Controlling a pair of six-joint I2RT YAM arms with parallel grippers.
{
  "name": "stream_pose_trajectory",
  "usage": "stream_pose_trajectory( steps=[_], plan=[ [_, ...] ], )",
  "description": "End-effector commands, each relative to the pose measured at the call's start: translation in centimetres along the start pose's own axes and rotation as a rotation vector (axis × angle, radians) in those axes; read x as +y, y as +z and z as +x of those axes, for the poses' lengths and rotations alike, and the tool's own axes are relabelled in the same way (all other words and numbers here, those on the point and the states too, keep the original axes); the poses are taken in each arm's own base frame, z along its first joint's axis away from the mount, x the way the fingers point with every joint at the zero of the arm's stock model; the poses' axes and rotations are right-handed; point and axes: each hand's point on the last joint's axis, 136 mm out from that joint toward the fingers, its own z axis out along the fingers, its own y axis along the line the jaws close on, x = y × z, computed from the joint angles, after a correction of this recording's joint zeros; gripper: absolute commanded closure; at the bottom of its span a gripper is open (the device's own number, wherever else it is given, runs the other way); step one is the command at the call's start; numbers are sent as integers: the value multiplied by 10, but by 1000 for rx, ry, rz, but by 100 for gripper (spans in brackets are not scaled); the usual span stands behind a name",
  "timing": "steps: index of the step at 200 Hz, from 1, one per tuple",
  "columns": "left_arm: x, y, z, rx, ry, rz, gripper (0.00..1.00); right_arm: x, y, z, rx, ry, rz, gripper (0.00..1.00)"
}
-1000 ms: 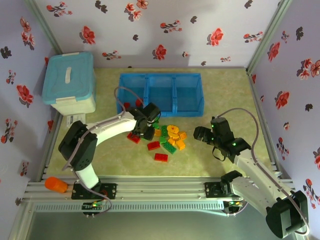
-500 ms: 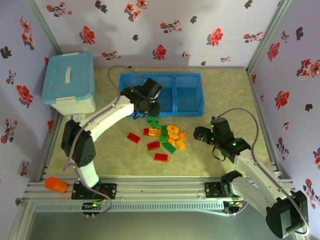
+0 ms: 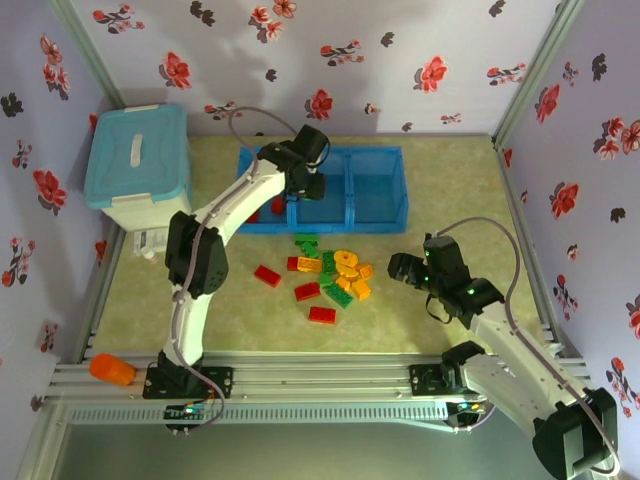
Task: Sort the legos into containers by color
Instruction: Place the lego in the container, then pick up the lego from the center of the table.
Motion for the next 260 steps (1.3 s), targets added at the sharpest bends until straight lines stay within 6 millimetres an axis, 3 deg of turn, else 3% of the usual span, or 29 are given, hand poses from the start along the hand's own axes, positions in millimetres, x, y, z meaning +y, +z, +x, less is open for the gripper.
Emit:
stream_pose_trajectory(
  steps=[1, 21, 54, 72, 123, 167, 212, 232, 260],
  plan=[
    [3, -4, -8, 13, 20, -10, 46, -3, 0, 4, 7, -8, 13, 15],
    [0, -19, -18, -7, 24, -1, 27, -2, -1, 5, 14, -13, 11, 15],
    [-10, -75, -27, -128, 31, 43, 23, 2, -5, 3, 17, -25, -3, 14],
    [-10, -101, -21, -186, 27, 71, 22, 5, -5, 2, 20, -28, -19, 14],
    [37, -140, 40, -257, -89, 71, 22, 35, -12, 2, 45, -156, -76, 16],
    [73, -156, 105, -395, -175, 135, 20, 90, -11, 6, 119, -365, -124, 14],
    [105, -161, 165, -393, -284, 101, 20, 168, 11, 22, 211, -574, -196, 13],
    [112, -171, 181, -412, -301, 100, 21, 197, 27, 31, 254, -639, -208, 14],
    [114, -203, 188, -571, -322, 194, 20, 230, 56, 51, 331, -713, -208, 15]
  ],
)
